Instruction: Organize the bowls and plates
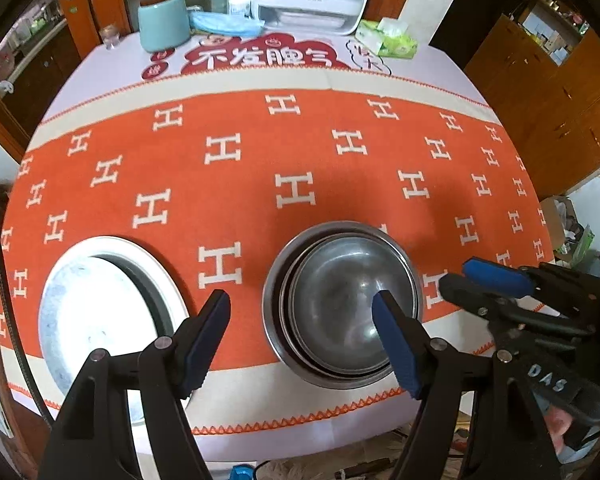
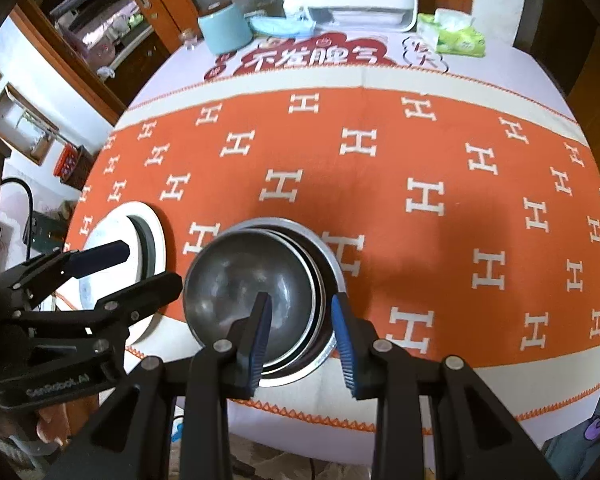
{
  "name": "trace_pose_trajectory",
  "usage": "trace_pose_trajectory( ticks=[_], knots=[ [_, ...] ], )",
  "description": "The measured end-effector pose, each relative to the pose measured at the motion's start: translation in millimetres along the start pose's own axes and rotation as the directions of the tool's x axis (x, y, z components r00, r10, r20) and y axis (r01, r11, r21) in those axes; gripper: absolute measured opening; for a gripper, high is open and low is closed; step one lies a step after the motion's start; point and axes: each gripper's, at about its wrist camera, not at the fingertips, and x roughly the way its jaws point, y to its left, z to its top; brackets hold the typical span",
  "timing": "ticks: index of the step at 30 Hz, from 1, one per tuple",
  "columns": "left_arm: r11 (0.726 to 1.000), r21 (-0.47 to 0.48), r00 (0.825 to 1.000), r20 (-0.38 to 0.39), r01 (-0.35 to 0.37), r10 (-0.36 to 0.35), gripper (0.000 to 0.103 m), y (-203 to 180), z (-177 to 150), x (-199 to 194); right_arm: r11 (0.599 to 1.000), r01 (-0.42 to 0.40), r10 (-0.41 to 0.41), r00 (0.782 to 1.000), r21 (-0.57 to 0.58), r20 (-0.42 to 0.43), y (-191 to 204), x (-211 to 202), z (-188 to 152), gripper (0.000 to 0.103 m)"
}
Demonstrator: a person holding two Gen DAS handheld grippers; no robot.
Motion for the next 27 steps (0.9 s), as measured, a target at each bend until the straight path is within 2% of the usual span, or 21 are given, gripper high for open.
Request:
trace_pose_trajectory(
  ticks=[2,4,6,9,12,21,27],
  knots=[
    [1.0,0.001,1.0,0.018,-0.007,0.007,0.073,-1,-2,-6,1.0,-0.003,0.002,1.0,0.004,0.026,-1,-8,-2,0.036],
    [1.0,0.004,0.999,0.039,-0.012,0.012,0.073,-2,-4,-10,1.0,0.005,-0.005,0.998,0.005,0.055,-2,-15,-4,0.047],
    [0.999,0.005,0.998,0.061,-0.031,0.031,0.073,-3,-6,-13,1.0,0.018,-0.017,0.995,-0.001,0.095,-2,-22,-7,0.05],
    [0.998,0.001,0.994,0.088,-0.06,0.06,0.073,-4,-8,-15,1.0,0.023,-0.021,0.993,-0.014,0.119,-2,-24,-10,0.051],
    [0.998,-0.007,0.994,0.09,-0.058,0.058,0.073,-4,-9,-11,0.999,0.028,-0.025,0.993,-0.018,0.117,-4,-19,-12,0.051],
    [0.996,-0.006,0.996,0.023,-0.087,0.087,0.073,3,-15,23,1.0,0.008,-0.009,0.998,0.025,0.061,-20,10,-20,0.051],
    [0.999,-0.027,0.998,-0.05,-0.029,0.028,0.073,13,-21,48,0.997,-0.025,0.025,1.0,0.068,0.003,-34,30,-22,0.051]
  ],
)
